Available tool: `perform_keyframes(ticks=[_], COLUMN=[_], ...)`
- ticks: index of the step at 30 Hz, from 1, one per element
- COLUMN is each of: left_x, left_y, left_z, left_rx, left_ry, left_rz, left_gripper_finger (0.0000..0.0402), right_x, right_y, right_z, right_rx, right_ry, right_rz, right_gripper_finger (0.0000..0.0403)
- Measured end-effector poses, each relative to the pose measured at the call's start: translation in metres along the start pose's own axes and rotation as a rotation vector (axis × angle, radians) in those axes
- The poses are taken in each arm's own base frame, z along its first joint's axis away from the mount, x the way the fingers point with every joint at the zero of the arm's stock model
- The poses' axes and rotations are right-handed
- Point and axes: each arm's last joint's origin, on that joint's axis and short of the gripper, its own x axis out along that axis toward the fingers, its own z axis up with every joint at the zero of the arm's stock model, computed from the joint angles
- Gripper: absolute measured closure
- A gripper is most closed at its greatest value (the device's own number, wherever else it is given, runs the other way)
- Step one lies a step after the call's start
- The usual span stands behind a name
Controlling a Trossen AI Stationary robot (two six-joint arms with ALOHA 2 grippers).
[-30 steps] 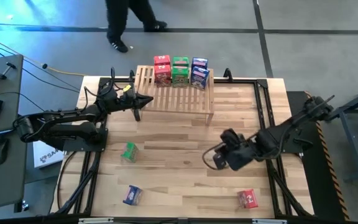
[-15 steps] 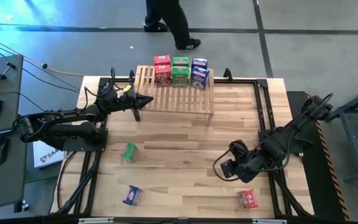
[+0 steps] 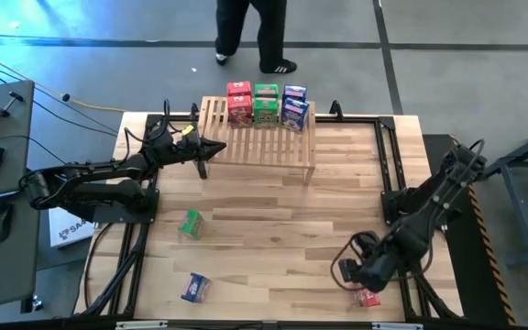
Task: Stack cereal on shelf
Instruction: Put the red cereal box on the shelf aligned with the other red cereal boxes
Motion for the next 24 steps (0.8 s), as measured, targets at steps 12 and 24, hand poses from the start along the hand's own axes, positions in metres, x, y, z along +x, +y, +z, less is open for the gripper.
perform_keyframes(ticks=[12,24], left_x=[0.000,0.000], left_y=[0.000,0.000], left_z=[0.000,0.000], left_rx=[0.000,-0.009], left_ry=[0.004,0.004], left_rz=[0.000,0.000], left_gripper_finger=[0.0401,0.0401], right_x=[0.038,0.046], right_y=[0.005,0.006], right_z=[-0.017,-0.019], right_rx=[0.084,0.094], right_ry=[0.054,0.031], right_rz=[-0.137,-0.156], right_gripper_finger=[0.0125,0.0125])
